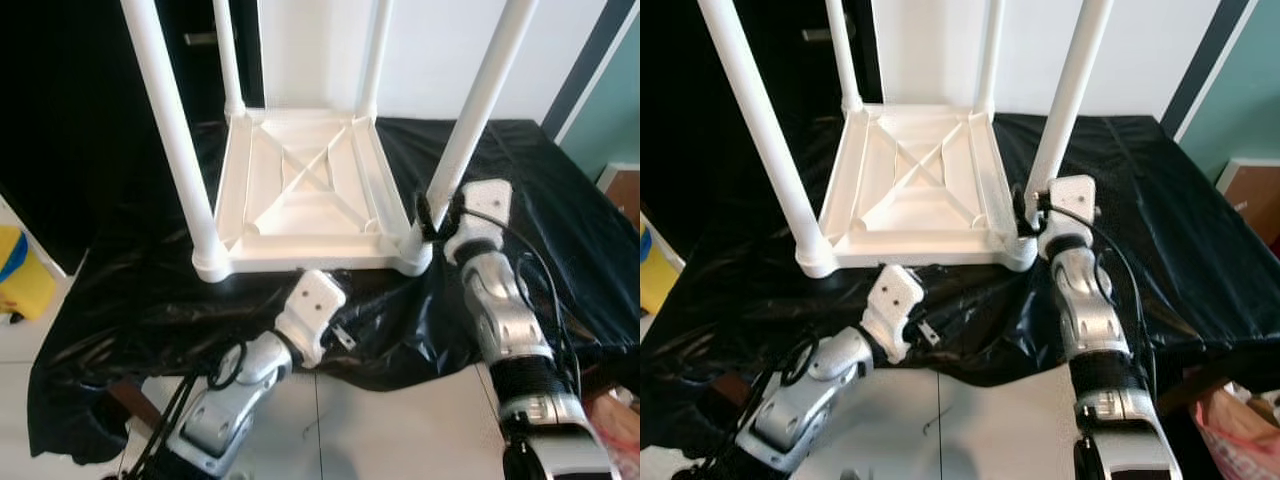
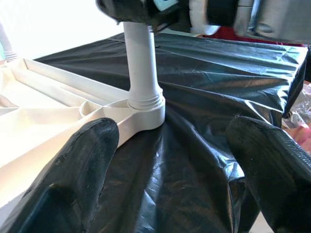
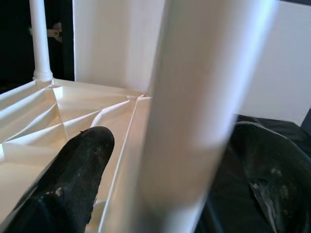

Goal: Building children table

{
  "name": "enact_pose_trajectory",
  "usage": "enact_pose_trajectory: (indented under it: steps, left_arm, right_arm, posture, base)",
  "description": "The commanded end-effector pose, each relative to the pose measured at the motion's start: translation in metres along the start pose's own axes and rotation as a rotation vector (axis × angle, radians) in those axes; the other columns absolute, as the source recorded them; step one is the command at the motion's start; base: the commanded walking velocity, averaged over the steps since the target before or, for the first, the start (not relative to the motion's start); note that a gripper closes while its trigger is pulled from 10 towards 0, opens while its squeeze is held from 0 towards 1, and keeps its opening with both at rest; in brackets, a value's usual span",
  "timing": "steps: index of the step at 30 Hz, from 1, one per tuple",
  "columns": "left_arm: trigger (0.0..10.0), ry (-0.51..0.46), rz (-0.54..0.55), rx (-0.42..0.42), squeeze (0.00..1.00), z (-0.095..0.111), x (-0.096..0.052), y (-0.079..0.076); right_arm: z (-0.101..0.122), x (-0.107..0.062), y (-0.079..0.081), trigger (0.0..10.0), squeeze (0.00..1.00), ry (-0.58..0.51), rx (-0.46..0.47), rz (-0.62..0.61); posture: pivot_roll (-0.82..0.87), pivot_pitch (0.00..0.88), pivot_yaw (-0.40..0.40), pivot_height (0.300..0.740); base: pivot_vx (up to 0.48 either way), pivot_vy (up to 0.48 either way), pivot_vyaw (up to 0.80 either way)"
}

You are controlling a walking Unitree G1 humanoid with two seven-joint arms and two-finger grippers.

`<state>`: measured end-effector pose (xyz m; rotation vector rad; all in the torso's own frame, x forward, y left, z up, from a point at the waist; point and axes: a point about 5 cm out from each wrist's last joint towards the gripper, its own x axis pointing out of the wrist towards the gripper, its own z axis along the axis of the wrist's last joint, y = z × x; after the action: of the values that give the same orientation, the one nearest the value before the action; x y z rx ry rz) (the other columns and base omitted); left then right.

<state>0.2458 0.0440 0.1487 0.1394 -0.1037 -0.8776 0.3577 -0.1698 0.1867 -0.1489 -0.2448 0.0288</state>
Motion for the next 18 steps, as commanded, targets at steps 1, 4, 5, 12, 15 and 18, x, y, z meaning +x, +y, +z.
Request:
enact_pose_trajectory:
  steps: [1, 4, 5, 12, 15, 18]
  left_arm:
    - [10.0, 0.011, -0.24, 0.005, 0.0, -0.002, 0.0, -0.012]
    - [10.0, 0.016, -0.238, 0.009, 0.0, -0.003, 0.001, -0.012]
    - [10.0, 0.021, -0.234, 0.012, 0.0, -0.004, 0.001, -0.01]
    - [10.0, 0.046, -0.21, 0.034, 0.0, -0.008, 0.0, -0.004]
    - [10.0, 0.054, -0.201, 0.044, 0.0, -0.009, -0.001, -0.001]
    - [10.0, 0.07, -0.186, 0.055, 0.0, -0.011, -0.003, 0.004]
  right_arm:
    - [-0.005, 0.007, 0.001, 10.0, 0.0, 0.041, -0.015, -0.017]
    - [-0.003, 0.014, 0.003, 10.0, 0.0, 0.051, -0.02, -0.014]
    - [-0.001, 0.021, 0.004, 10.0, 0.0, 0.059, -0.014, -0.011]
    - [0.011, 0.035, 0.001, 6.5, 0.0, 0.048, -0.008, -0.026]
    - [0.015, 0.039, 0.0, 0.0, 0.0, 0.04, 0.004, -0.034]
    - [0.015, 0.04, 0.0, 0.0, 0.0, 0.039, 0.022, -0.032]
  posture:
    - [0.01, 0.0, -0.053, 0.74]
    - [0.02, 0.0, -0.056, 0.74]
    - [0.02, 0.0, -0.057, 0.74]
    - [0.03, 0.0, -0.067, 0.74]
    - [0.03, 0.0, -0.068, 0.74]
    - [0.03, 0.0, -0.07, 0.74]
  base:
    - [0.0, 0.0, 0.0]
    - [0.0, 0.0, 0.0]
    - [0.0, 0.0, 0.0]
    - [0.0, 0.0, 0.0]
    - [0.0, 0.0, 0.0]
    - [0.0, 0.0, 0.0]
